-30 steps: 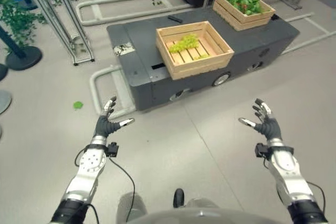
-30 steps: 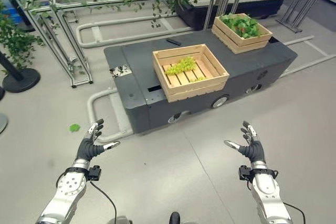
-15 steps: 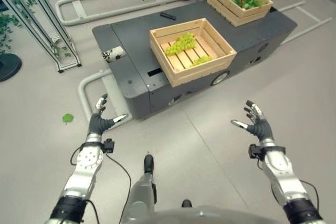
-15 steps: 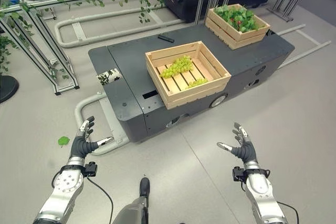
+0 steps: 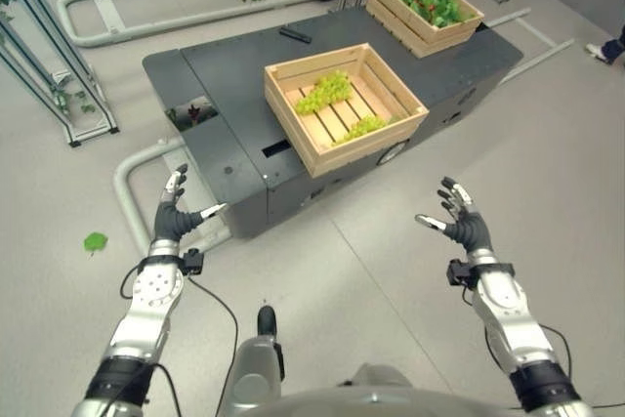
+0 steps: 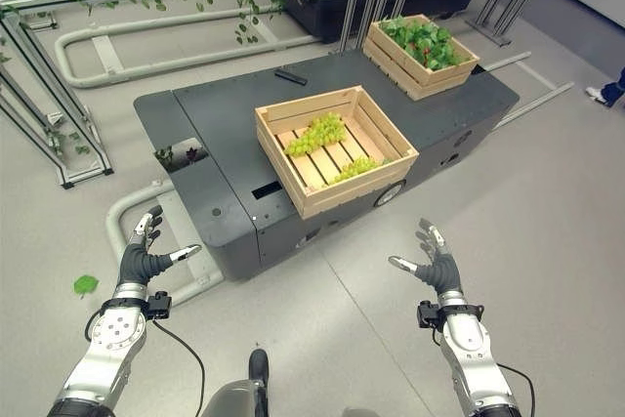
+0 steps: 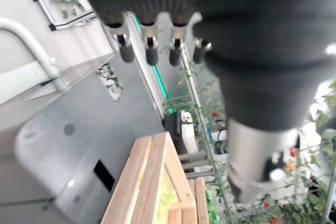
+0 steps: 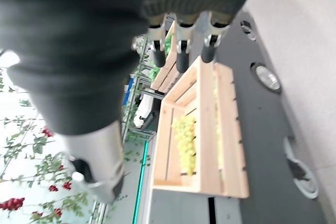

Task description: Pick up the fruits from the basket on one side to the basket on the other side

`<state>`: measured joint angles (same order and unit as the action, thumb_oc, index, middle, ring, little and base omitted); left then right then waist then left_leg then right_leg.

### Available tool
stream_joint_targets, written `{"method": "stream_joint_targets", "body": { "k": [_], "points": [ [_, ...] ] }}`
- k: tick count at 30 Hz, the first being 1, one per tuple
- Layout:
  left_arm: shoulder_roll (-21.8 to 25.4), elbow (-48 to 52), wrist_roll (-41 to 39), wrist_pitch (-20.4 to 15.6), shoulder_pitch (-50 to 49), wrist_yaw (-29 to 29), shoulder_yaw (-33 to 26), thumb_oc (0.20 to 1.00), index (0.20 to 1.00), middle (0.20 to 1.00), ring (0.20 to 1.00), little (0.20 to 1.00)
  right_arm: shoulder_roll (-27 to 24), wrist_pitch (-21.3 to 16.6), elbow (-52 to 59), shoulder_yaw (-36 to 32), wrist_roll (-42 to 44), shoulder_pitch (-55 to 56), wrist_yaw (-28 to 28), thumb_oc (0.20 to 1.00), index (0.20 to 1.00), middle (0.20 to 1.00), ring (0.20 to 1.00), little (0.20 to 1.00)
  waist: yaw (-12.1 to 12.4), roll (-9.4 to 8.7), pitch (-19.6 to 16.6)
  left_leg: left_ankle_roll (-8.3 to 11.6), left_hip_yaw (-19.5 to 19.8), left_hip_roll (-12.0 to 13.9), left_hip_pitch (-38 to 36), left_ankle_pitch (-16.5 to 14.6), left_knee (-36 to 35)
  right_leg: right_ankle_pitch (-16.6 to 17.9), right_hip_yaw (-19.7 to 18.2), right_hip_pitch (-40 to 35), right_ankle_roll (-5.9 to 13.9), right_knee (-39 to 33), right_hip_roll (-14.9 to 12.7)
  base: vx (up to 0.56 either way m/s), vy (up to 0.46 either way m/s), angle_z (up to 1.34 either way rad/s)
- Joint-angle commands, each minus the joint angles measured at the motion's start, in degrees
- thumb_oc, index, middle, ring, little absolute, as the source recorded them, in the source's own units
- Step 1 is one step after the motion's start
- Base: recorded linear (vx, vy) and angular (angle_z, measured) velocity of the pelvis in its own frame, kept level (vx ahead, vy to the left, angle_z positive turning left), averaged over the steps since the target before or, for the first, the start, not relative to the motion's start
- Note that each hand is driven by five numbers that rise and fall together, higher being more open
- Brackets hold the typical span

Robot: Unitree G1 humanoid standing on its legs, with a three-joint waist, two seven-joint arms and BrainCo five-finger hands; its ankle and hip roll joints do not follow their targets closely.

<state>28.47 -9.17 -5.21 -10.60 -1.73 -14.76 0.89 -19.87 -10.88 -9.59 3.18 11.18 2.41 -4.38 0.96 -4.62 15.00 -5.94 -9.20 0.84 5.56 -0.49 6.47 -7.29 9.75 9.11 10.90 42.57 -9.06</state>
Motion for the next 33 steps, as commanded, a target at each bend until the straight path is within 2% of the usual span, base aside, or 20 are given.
{"method": "stream_joint_targets", "body": {
  "k": [1,2,3,5,6,9,11,13,14,19,21,24,33],
  "points": [
    [0.8,2.6,2.3,-2.9,-1.2,0.3,-0.6,1.000,1.000,1.000,1.000,1.000,-1.1,-2.1,0.6,-1.3,-0.6,0.1,-0.3,1.000,1.000,1.000,1.000,1.000,-1.2,1.45,-4.5,4.77,2.0,-0.3,-3.6,-1.7,-2.8,4.9,2.6,-2.6,-0.86,-22.1,2.8,0.27,-0.077,0.07],
    [0.6,2.4,1.9,-2.9,-1.0,0.6,-0.5,1.000,1.000,1.000,1.000,1.000,-1.2,-2.1,0.6,-1.6,-0.5,0.7,-0.5,1.000,1.000,1.000,1.000,1.000,-1.7,1.39,-4.6,5.23,3.3,-0.5,-3.9,-1.9,-2.9,4.8,-0.1,-2.7,-1.26,-28.8,2.4,0.33,-0.143,0.63],
    [0.5,1.7,1.8,-3.0,-0.4,0.7,0.0,1.000,1.000,1.000,1.000,1.000,-1.4,-2.0,1.1,-2.0,-0.4,1.2,-0.8,1.000,1.000,1.000,1.000,1.000,-2.7,1.42,-5.1,5.85,5.4,-0.6,-5.2,-2.1,-4.3,6.5,-6.3,-2.0,-0.77,-36.1,1.5,0.25,-0.109,0.72],
    [0.7,1.7,2.0,-3.0,0.0,0.7,0.1,1.000,1.000,1.000,1.000,1.000,-1.5,-1.9,1.3,-2.3,-0.5,1.3,-1.0,1.000,1.000,1.000,1.000,1.000,-2.8,1.12,-5.2,6.07,5.7,-0.6,-6.0,-2.1,-5.2,7.9,-7.4,-1.9,-0.27,-37.4,1.2,0.19,-0.107,0.85],
    [0.9,1.2,2.3,-3.0,0.7,0.5,0.3,1.000,1.000,1.000,1.000,1.000,-1.8,-1.9,1.3,-2.2,-0.9,1.5,-0.9,1.000,1.000,1.000,1.000,1.000,-2.4,0.03,-5.7,6.56,6.2,-0.7,-6.8,-2.0,-5.9,8.7,-5.8,-2.5,-0.51,-37.5,1.4,0.16,-0.125,0.75],
    [0.4,0.3,2.7,-2.8,0.8,0.7,0.7,1.000,1.000,1.000,1.000,1.000,-2.1,-2.0,0.7,-2.5,-1.1,1.8,-0.8,1.000,1.000,1.000,1.000,1.000,-2.4,-0.64,-6.6,6.73,7.6,-0.9,-7.1,-2.6,-6.0,7.7,-4.9,-4.1,-0.97,-37.8,2.0,0.17,-0.154,0.64],
    [-0.5,0.5,2.5,-2.9,0.1,0.7,0.3,1.000,1.000,1.000,1.000,1.000,-2.5,-2.0,1.0,-3.2,-0.9,2.1,-0.6,1.000,1.000,1.000,1.000,1.000,-2.2,-0.45,-7.2,7.06,8.3,-0.6,-7.7,-3.1,-5.9,7.5,-2.5,-5.6,-1.26,-38.6,2.3,0.17,-0.155,0.80],
    [-0.6,0.6,2.6,-2.8,-0.2,0.9,0.2,1.000,1.000,1.000,1.000,1.000,-2.9,-2.0,1.2,-3.4,-0.8,2.3,-0.5,1.000,1.000,1.000,1.000,1.000,-2.2,-0.35,-7.5,7.18,8.6,-0.5,-7.7,-3.2,-5.9,7.3,-2.2,-6.3,-1.47,-39.2,2.5,0.07,-0.108,0.28],
    [-0.3,0.7,2.9,-2.7,-0.2,1.1,0.5,1.000,1.000,1.000,1.000,1.000,-3.5,-2.1,1.0,-3.7,-0.7,2.5,-0.5,1.000,1.000,1.000,1.000,1.000,-2.2,-0.06,-7.5,7.60,9.6,-0.2,-7.3,-2.8,-6.1,6.4,-1.7,-7.1,-2.21,-39.6,3.2,0.01,-0.115,0.09],
    [-1.2,0.2,1.3,-2.5,0.1,1.3,0.9,1.000,1.000,1.000,1.000,1.000,-3.5,-2.3,0.5,-4.0,-0.3,2.8,-1.2,1.000,1.000,1.000,1.000,1.000,-2.2,0.21,-8.0,9.04,11.2,1.0,-6.6,-1.1,-8.0,5.5,1.1,-8.6,-2.94,-41.7,3.7,0.01,-0.094,0.31],
    [-1.3,-0.1,0.9,-2.4,1.0,1.4,1.5,1.000,1.000,1.000,1.000,1.000,-3.3,-2.5,0.3,-4.5,0.0,3.2,-1.7,1.000,1.000,1.000,1.000,1.000,-3.0,0.30,-8.2,10.30,9.8,2.3,-5.9,-0.2,-8.3,4.8,3.1,-9.0,-3.24,-41.5,3.5,0.01,-0.046,0.33],
    [-1.3,-0.3,1.0,-2.5,1.4,1.5,2.0,1.000,1.000,1.000,1.000,1.000,-3.3,-2.4,0.6,-4.3,-0.1,3.6,-1.6,1.000,1.000,1.000,1.000,1.000,-3.7,0.25,-8.2,10.57,7.4,3.3,-5.7,-0.4,-7.8,4.9,4.4,-9.8,-3.26,-42.0,3.2,0.01,-0.011,0.64],
    [-2.2,-0.7,0.0,-2.5,0.1,1.7,1.7,1.000,1.000,1.000,1.000,1.000,-3.0,-2.2,-0.5,-3.5,-0.1,3.7,-1.2,1.000,1.000,1.000,1.000,1.000,-3.6,0.45,-8.7,10.09,4.9,3.1,-6.7,-1.5,-6.9,4.1,3.2,-11.3,-3.43,-42.1,3.0,0.02,0.018,0.00]
  ]
}}
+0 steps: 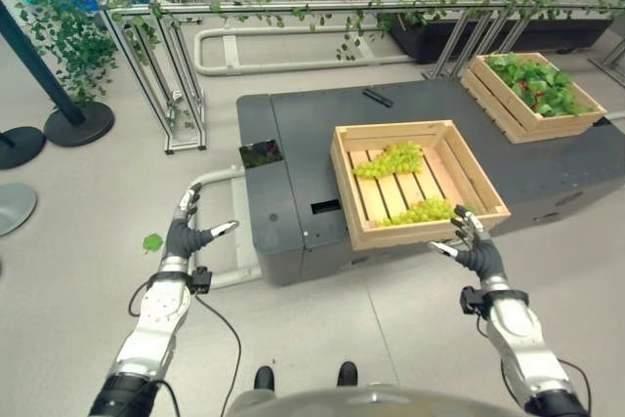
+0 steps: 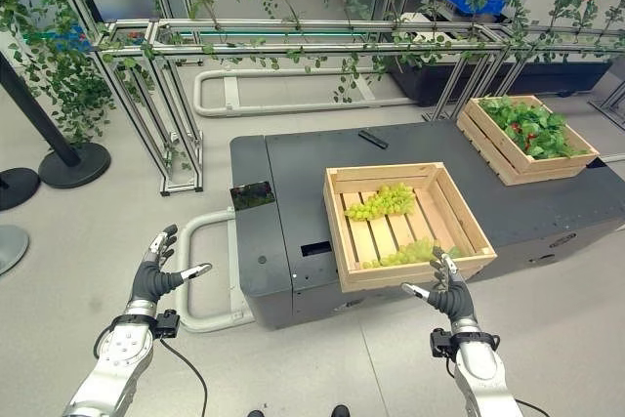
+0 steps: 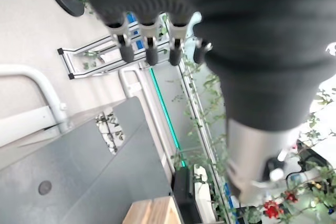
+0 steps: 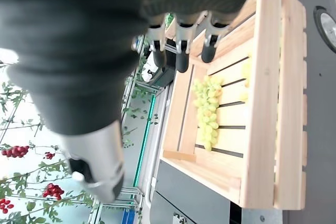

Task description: Pick up the fruits from the basket on one side to the basket on the other side

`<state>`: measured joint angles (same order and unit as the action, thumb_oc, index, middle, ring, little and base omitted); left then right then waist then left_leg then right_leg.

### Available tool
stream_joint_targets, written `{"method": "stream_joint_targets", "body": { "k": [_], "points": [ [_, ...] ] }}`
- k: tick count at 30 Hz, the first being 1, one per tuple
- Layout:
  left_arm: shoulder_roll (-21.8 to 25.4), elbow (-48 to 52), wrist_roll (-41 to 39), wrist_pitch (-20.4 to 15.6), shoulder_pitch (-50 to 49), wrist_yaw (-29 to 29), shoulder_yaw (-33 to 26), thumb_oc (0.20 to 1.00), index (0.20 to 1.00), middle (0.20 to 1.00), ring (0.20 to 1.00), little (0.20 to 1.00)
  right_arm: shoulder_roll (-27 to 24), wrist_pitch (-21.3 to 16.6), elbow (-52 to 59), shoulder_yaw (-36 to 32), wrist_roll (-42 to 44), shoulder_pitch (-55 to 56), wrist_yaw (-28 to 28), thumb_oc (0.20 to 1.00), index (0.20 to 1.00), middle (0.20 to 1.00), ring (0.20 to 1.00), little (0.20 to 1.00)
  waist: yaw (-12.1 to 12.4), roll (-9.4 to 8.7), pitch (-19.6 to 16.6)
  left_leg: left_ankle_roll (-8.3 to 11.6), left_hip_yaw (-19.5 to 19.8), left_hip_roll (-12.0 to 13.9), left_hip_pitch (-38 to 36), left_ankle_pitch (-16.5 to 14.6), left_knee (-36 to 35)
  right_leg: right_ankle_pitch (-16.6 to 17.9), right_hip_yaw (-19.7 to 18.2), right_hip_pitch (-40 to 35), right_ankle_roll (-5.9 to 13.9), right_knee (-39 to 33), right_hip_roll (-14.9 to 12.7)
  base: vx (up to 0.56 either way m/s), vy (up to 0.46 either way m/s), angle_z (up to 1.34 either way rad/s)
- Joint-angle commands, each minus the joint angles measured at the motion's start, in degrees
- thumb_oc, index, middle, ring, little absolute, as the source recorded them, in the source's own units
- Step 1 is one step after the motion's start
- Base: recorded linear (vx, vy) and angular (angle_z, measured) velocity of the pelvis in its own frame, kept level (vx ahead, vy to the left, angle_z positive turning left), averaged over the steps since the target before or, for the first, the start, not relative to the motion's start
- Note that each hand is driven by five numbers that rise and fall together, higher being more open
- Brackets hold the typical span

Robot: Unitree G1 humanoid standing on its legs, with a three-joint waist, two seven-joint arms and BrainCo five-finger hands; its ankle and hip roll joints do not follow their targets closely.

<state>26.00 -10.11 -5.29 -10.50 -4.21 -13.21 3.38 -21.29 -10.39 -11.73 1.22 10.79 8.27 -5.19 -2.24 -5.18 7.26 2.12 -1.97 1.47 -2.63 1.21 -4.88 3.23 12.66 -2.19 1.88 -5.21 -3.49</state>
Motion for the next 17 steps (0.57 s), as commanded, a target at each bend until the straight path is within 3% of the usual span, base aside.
{"method": "stream_joint_targets", "body": {
  "k": [1,17],
  "points": [
    [0.1,0.0,-0.2,-2.5,2.5,0.4,-0.6,1.000,1.000,1.000,1.000,1.000,-1.6,-2.7,1.5,-1.5,0.2,-2.1,-0.3,1.000,1.000,1.000,1.000,1.000,-0.4,0.96,-1.1,2.01,-2.4,2.5,1.3,-3.3,4.4,-6.6,0.4,-0.2,5.50,5.7,-2.6,0.00,0.000,0.00],
    [-0.9,-7.0,-3.1,-1.2,-0.8,4.1,1.1,1.000,1.000,1.000,1.000,1.000,-1.3,-2.7,-0.7,-0.7,0.0,-3.3,-0.4,1.000,1.000,1.000,1.000,1.000,0.2,0.62,-0.8,1.77,-2.6,2.7,0.4,-4.0,4.7,-7.1,0.0,-0.7,5.29,5.9,-2.1,0.00,0.000,0.00]
  ]
}}
